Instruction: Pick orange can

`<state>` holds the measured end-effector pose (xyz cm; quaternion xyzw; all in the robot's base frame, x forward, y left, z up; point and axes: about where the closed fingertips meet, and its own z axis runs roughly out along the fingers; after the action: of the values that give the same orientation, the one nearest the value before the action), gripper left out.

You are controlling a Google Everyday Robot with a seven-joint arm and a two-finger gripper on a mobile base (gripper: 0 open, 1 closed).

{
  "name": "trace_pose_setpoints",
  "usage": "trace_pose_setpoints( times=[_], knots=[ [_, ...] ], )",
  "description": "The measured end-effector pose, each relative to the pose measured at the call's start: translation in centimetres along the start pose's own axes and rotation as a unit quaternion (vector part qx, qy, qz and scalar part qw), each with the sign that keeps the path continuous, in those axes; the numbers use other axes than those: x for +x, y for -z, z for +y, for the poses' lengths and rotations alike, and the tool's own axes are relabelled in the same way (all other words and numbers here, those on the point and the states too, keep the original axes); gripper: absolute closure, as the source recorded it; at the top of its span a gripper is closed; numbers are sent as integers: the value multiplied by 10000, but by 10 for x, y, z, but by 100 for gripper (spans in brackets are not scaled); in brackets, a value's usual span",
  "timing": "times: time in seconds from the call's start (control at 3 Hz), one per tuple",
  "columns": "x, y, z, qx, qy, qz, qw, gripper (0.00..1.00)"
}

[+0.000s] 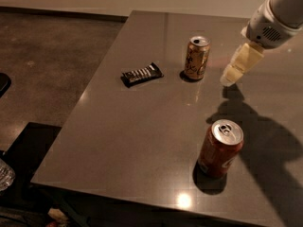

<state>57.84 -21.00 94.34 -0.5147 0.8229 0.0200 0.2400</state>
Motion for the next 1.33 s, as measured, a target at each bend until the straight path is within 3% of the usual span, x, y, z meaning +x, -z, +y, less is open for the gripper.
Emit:
trace_pose_setpoints(
  times=[0.67, 1.33],
  knots=[
    [-18, -38, -33, 60, -592, -442, 9972, 0],
    [-40, -66, -44, 98, -828, -733, 9938, 0]
  ],
)
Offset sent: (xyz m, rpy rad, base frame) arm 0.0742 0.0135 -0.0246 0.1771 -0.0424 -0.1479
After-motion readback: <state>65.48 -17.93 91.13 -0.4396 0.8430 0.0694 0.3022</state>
